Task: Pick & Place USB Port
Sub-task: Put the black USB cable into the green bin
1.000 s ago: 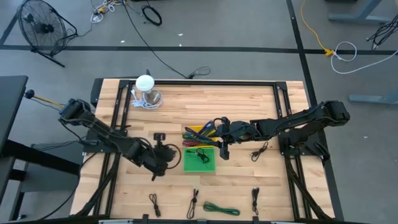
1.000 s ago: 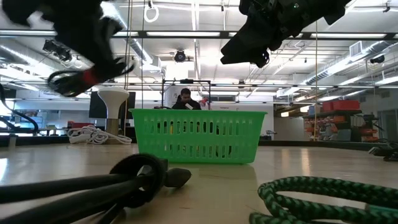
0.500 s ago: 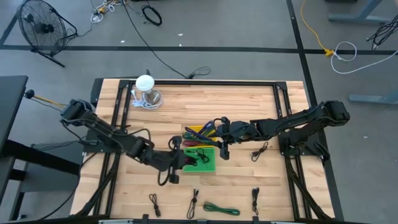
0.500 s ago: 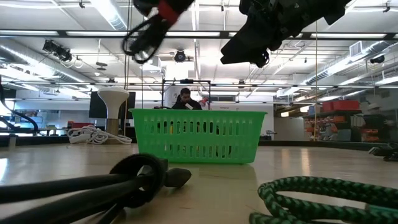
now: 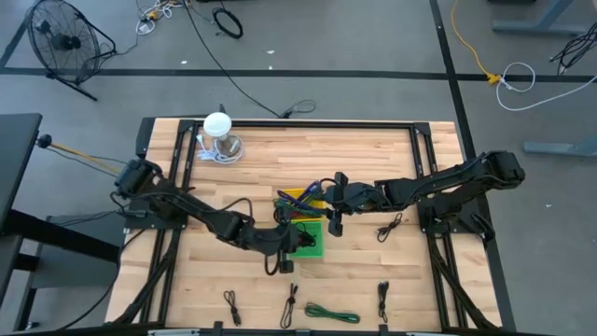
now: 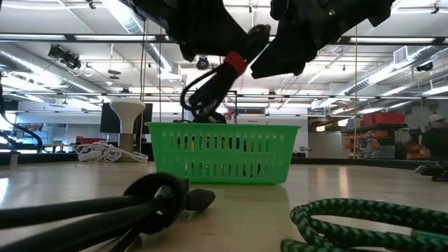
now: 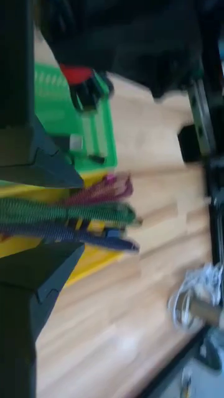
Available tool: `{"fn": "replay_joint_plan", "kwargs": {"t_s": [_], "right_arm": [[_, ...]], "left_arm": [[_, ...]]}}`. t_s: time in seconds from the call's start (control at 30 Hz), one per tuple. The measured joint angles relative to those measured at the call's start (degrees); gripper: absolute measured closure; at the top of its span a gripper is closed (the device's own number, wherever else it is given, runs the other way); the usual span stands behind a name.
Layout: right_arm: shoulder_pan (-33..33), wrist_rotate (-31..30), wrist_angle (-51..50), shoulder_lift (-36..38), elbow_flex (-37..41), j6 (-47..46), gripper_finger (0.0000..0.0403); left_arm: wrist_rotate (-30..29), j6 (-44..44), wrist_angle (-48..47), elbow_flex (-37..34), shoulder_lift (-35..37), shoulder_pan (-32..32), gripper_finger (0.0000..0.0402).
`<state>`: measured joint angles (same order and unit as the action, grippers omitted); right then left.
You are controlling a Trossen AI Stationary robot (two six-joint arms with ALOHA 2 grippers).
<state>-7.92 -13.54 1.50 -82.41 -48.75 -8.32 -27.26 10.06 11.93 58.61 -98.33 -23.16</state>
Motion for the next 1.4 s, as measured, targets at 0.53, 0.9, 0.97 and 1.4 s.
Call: {"fn": "replay_joint_plan", "kwargs": {"t_s": [0.53, 0.9, 0.97, 1.4], "right_arm": [[0.07, -2.53, -1.27, 0.01, 0.0, 0.02, 0.0252], [0.06, -2.51, -1.37, 0.02, 0.0, 0.2, 0.0252], [0.06, -2.52, -1.74, 0.02, 0.0, 0.2, 0.0252], [0.04, -2.51, -2.31, 0.02, 0.0, 0.22, 0.0252]], "left_arm": [[-2.44, 8.89, -0.32, 0.02, -5.01, 0.35, 0.0331], [-2.87, 10.52, -3.18, 0.02, -6.05, 2.59, 0.0318], [-3.55, 10.65, -4.72, 0.02, -6.05, 3.17, 0.0318], [-3.46, 9.84, -5.84, 0.02, -5.88, 4.11, 0.0317]]}}
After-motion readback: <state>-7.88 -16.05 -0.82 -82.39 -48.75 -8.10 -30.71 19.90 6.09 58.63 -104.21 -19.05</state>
